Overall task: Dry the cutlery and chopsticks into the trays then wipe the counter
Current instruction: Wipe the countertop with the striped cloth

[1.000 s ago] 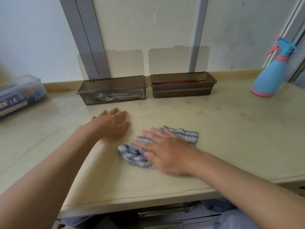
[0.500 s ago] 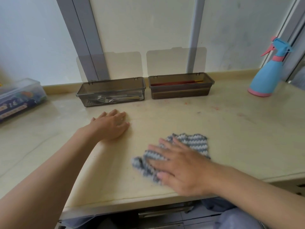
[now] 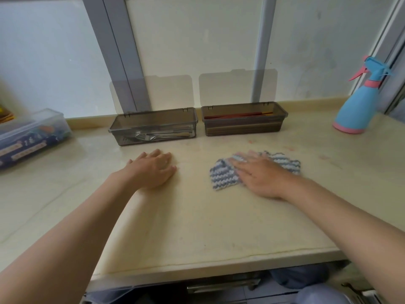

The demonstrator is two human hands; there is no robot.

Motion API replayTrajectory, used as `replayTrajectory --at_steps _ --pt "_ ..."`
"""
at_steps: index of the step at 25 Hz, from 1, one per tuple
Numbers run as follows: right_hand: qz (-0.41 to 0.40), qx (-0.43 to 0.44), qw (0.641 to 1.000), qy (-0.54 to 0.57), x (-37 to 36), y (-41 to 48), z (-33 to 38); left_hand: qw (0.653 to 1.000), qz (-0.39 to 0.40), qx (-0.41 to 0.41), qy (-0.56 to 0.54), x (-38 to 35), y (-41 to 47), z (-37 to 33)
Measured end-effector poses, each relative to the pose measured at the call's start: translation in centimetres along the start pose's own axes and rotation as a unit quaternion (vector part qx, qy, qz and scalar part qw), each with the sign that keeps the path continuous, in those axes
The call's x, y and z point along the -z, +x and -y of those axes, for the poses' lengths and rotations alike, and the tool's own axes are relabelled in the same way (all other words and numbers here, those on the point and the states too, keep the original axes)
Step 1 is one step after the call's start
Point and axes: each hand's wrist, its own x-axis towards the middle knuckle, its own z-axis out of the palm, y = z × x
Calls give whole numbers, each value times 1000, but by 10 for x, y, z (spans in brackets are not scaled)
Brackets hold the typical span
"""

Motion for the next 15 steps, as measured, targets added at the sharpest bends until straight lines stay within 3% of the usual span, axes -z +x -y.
replayTrajectory --at_steps 4,6,9,15 --pt "15 208 978 2 -18 -54 104 1000 4 -12 -6 7 1 0" --pt "30 265 964 -9 -24 -56 124 999 6 -34 11 10 -2 -1" --pt "5 216 976 15 -19 -13 110 997 -35 -62 -9 16 -9 7" --pt "-38 71 997 18 -2 94 90 998 -46 -6 -29 22 -34 77"
